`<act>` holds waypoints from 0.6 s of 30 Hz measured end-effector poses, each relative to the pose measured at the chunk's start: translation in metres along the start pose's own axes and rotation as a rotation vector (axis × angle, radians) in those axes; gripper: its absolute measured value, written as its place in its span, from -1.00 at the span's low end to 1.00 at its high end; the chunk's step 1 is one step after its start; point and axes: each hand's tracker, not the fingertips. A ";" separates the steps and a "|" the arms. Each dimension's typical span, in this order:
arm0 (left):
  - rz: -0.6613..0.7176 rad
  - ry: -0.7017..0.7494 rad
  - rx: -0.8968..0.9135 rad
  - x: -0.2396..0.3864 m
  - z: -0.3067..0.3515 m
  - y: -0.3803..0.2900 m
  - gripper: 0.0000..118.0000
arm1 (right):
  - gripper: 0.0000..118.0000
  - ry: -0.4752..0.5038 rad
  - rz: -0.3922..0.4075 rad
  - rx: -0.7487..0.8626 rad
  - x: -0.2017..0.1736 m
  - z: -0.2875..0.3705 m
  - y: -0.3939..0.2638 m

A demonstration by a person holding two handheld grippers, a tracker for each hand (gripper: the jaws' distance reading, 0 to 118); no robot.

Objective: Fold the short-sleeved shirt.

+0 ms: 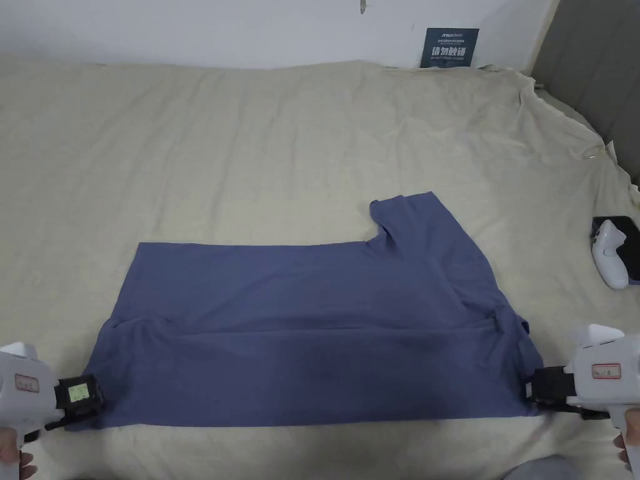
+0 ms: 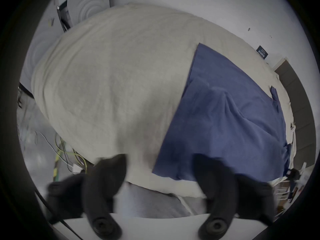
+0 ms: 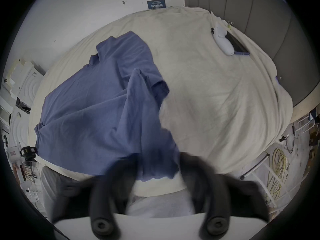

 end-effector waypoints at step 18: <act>-0.204 -0.232 0.949 0.117 0.136 0.025 0.66 | 0.85 0.005 0.209 1.015 -0.107 0.150 0.024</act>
